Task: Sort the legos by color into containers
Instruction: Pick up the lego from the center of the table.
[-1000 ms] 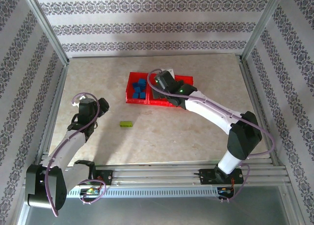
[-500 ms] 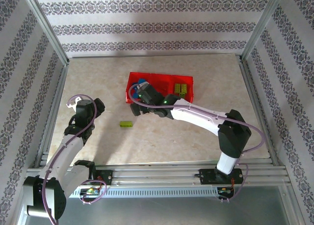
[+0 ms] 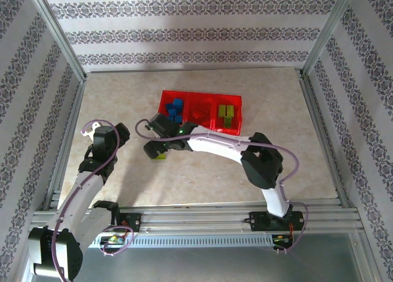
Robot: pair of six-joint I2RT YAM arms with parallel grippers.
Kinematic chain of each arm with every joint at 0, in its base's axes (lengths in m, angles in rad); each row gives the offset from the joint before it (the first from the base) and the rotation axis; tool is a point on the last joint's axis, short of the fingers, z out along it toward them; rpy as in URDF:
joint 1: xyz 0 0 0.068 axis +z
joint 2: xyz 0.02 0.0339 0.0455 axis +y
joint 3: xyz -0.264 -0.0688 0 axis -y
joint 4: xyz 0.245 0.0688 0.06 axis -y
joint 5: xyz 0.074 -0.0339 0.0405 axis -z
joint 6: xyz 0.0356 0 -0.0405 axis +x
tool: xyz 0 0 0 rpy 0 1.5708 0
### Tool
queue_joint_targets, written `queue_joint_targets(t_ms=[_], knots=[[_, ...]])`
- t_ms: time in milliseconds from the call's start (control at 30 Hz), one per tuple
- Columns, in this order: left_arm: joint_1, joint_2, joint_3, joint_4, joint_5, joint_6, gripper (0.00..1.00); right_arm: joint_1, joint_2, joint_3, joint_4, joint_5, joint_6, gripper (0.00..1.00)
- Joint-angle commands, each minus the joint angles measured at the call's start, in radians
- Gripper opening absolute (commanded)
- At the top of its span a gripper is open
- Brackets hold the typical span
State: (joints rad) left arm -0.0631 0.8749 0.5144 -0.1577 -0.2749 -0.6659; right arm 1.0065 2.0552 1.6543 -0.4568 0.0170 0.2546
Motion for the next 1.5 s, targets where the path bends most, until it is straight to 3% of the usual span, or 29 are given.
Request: queue_joint_targets(t_ms=[0,600,1467], knots=[[0.019,-0.011,-0.017,0.0,-0.017,0.01,1.0,0.019,0.065,0.078,-0.098,-0.04,-0.059,0.86],[0.02,-0.011,-0.029,0.009,-0.021,0.011,1.0,0.027,0.269,0.247,-0.218,-0.019,-0.095,0.69],[0.021,0.0,-0.03,0.02,-0.01,0.008,1.0,0.026,0.224,0.199,-0.227,0.044,-0.057,0.32]])
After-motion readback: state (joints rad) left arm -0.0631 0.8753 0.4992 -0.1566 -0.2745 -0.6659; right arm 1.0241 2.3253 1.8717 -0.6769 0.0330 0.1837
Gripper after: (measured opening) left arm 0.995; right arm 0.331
